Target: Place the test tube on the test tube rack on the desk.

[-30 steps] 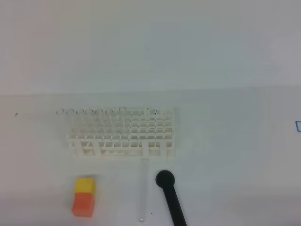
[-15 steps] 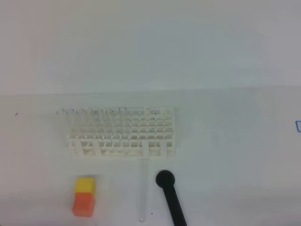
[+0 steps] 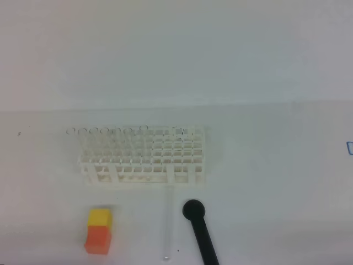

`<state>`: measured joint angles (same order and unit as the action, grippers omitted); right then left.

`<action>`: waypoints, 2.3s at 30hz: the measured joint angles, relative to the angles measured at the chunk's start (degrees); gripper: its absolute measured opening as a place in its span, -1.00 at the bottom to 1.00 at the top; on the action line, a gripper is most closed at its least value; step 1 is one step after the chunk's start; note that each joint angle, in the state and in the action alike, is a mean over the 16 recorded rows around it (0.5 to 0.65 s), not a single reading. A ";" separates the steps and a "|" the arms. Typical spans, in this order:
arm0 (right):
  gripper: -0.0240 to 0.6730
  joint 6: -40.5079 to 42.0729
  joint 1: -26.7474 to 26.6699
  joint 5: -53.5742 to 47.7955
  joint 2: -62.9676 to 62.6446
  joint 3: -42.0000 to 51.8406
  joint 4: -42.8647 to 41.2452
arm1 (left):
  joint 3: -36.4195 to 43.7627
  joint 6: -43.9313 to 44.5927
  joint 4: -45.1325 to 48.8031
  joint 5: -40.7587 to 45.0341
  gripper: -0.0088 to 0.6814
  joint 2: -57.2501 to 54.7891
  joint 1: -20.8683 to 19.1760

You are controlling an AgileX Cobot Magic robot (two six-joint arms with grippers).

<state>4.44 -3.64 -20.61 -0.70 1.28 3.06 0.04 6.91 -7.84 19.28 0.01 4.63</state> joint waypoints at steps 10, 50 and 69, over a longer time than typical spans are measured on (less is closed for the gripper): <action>-0.94 0.00 0.00 0.00 0.00 0.00 0.00 | 0.12 0.06 -0.01 -0.05 -0.98 0.08 -0.01; -0.94 0.00 0.00 17.21 0.00 0.40 -0.04 | 0.11 0.07 0.09 -19.81 -0.98 0.09 -0.01; -0.94 -0.11 0.00 37.72 0.00 0.41 -0.04 | -0.12 -6.34 -1.86 -35.13 -0.98 0.08 -0.01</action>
<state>4.33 -3.64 17.11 -0.70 1.69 3.02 -0.08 0.57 -9.70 -15.85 0.10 4.63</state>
